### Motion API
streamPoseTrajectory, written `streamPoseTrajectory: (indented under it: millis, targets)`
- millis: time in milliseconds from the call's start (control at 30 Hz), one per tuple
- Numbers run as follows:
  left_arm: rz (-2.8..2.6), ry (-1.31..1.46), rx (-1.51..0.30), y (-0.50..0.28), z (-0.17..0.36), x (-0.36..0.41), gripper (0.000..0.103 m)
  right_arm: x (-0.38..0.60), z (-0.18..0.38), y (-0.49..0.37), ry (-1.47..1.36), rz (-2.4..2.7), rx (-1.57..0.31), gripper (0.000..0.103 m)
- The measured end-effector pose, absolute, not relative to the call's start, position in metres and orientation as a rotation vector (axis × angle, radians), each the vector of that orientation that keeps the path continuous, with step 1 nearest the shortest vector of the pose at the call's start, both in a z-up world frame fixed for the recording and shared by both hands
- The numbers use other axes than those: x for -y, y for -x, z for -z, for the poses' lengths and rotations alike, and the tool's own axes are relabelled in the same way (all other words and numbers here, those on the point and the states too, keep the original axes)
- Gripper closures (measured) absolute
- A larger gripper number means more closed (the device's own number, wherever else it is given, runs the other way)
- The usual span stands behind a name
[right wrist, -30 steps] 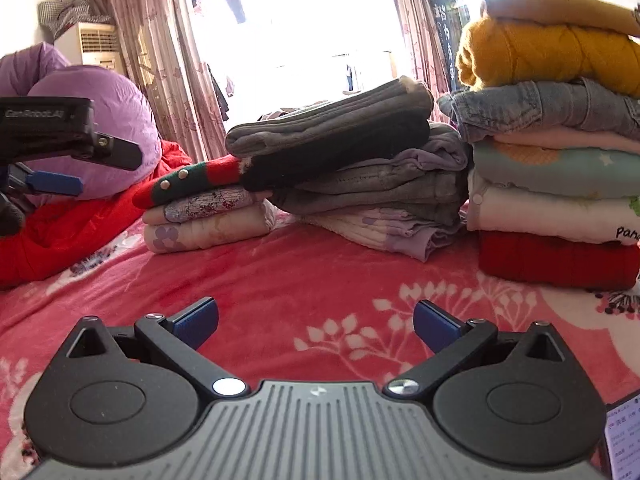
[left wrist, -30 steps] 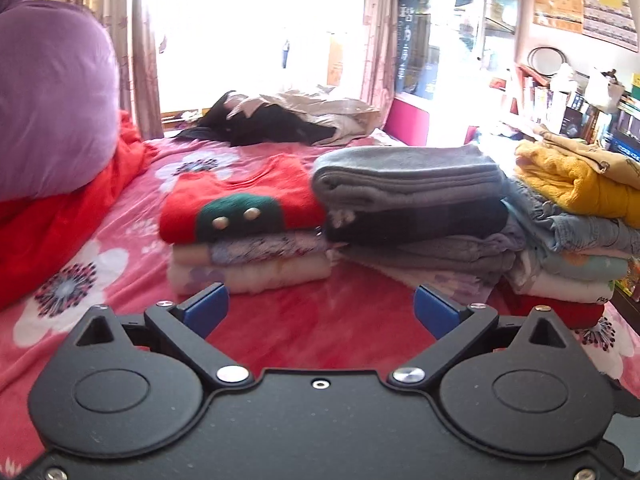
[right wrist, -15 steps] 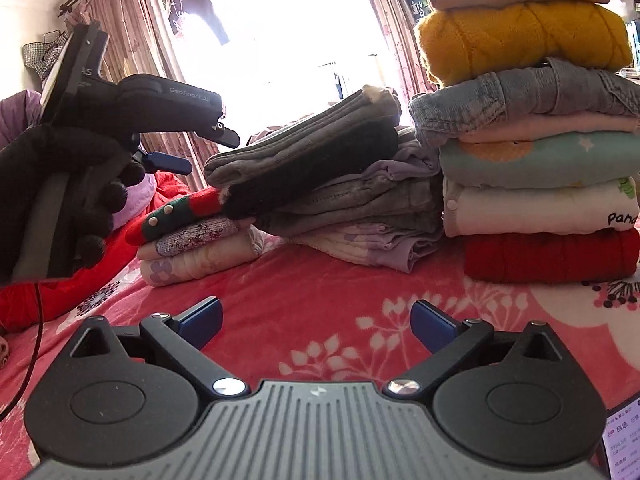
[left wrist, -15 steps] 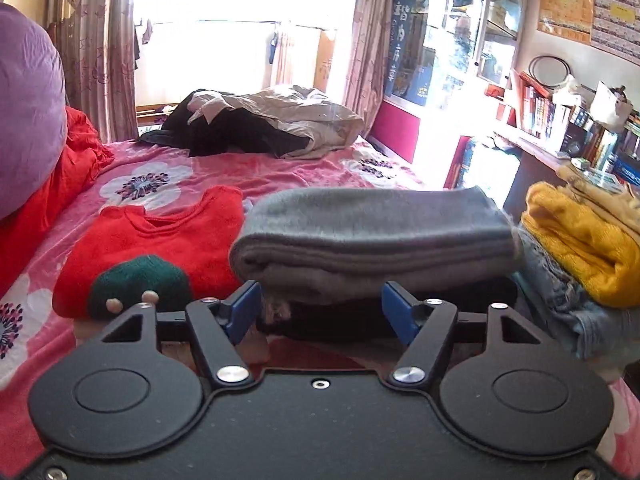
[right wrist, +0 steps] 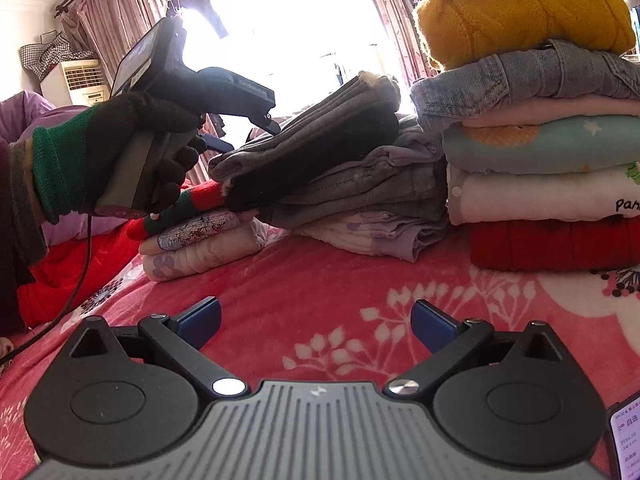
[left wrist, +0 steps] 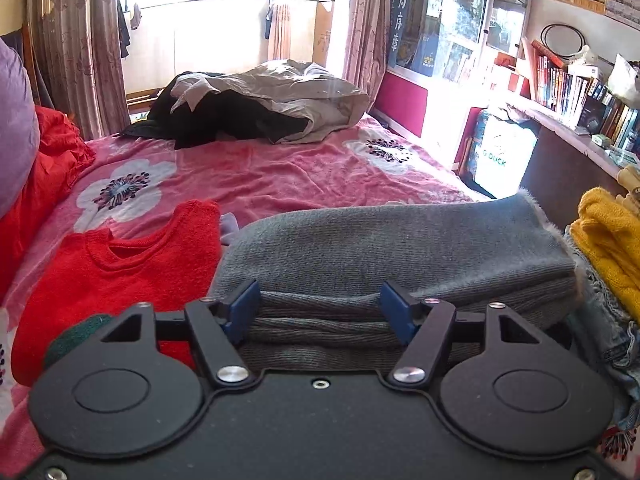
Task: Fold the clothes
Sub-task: 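Reach the left tool past the grey stack and grasp the yellow garment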
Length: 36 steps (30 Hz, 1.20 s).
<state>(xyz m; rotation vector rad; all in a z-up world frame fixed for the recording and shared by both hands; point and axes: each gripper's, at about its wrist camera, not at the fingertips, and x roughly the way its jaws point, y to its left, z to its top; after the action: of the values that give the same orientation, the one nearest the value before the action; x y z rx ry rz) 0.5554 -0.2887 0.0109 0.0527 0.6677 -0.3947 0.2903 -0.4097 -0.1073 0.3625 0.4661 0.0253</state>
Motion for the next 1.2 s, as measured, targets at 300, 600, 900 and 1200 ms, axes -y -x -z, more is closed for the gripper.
streamPoseTrajectory:
  millis: [300, 600, 900, 1200]
  targets:
    - [0.444, -0.140, -0.638, -0.529, -0.017, 0.297, 0.103, 0.412, 0.108, -0.289, -0.369, -0.021, -0.475, 0.002]
    - [0.572, -0.054, -0.651, -0.493, -0.039, 0.315, 0.033, 0.427, 0.108, -0.284, -0.385, -0.007, -0.474, 0.002]
    - [0.979, 0.129, -0.642, -0.423, -0.092, 0.375, 0.033, 0.437, 0.107, -0.279, -0.395, 0.015, -0.479, 0.001]
    - [0.930, 0.086, -0.526, -0.399, -0.101, 0.402, 0.096, 0.446, 0.101, -0.271, -0.386, 0.029, -0.474, 0.001]
